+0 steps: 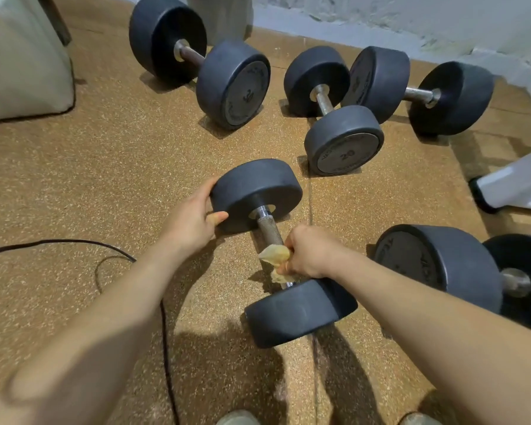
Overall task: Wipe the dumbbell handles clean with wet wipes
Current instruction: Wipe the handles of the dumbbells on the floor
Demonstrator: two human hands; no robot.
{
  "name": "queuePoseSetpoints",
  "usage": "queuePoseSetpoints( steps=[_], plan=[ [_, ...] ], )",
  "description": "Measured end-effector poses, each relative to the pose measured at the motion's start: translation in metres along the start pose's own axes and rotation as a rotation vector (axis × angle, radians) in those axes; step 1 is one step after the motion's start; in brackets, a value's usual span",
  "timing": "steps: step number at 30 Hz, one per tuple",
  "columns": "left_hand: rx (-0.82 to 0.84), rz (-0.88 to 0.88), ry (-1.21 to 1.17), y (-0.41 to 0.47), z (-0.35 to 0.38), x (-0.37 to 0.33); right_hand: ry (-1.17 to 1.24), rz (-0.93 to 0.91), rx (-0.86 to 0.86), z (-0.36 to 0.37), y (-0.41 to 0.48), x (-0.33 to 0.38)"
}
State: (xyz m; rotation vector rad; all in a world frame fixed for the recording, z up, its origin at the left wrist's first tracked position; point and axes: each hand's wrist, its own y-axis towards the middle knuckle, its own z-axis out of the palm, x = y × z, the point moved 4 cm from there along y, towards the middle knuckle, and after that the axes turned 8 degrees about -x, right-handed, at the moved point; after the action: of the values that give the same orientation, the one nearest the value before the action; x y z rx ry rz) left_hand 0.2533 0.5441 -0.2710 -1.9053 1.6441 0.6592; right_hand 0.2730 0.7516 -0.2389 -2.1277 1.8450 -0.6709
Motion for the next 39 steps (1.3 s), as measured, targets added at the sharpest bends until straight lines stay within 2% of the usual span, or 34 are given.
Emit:
queuePoseSetpoints(
  steps=[4, 6, 8, 10, 13, 17, 19, 22, 27, 30, 33, 36, 39],
  plan=[
    [-0.011, -0.002, 0.112, -0.006, -0.012, 0.003, 0.120, 0.107, -0.131, 0.005, 0.000, -0.021],
    [-0.071, 0.054, 0.065, -0.014, -0.013, -0.010, 0.347, 0.155, -0.081, 0.011, 0.000, -0.024],
    [-0.121, 0.036, -0.004, -0.023, -0.010, -0.016, 0.589, 0.150, -0.042, 0.009, 0.001, -0.017],
    [-0.153, -0.022, -0.064, -0.027, -0.010, -0.015, 0.671, 0.088, -0.076, -0.011, 0.005, -0.010],
    [-0.207, -0.017, -0.062, -0.028, -0.015, -0.015, 0.612, 0.009, -0.133, -0.060, 0.004, -0.005],
    [-0.204, -0.037, 0.122, -0.029, -0.025, -0.030, 0.122, -0.198, -0.078, -0.109, -0.018, 0.003],
    [-0.163, -0.044, 0.253, -0.025, -0.032, -0.047, 0.005, -0.209, -0.011, -0.130, -0.034, -0.007],
    [-0.132, 0.102, 0.308, -0.014, -0.038, -0.099, 0.086, -0.112, -0.016, -0.166, -0.062, -0.039],
    [0.088, 0.394, 0.200, -0.003, -0.028, -0.234, 0.625, 0.104, -0.298, -0.200, -0.121, -0.141],
    [0.190, 0.628, 0.280, -0.008, -0.010, -0.300, 0.991, 0.256, -0.468, -0.188, -0.157, -0.211],
    [0.300, 0.793, 0.437, -0.010, 0.024, -0.336, 1.323, 0.384, -0.548, -0.147, -0.178, -0.267],
    [0.397, 0.843, 0.561, -0.018, 0.074, -0.353, 1.357, 0.520, -0.623, -0.085, -0.177, -0.312],
    [0.483, 0.841, 0.625, -0.044, 0.132, -0.353, 0.933, 0.510, -0.671, -0.032, -0.160, -0.338]
  ],
)
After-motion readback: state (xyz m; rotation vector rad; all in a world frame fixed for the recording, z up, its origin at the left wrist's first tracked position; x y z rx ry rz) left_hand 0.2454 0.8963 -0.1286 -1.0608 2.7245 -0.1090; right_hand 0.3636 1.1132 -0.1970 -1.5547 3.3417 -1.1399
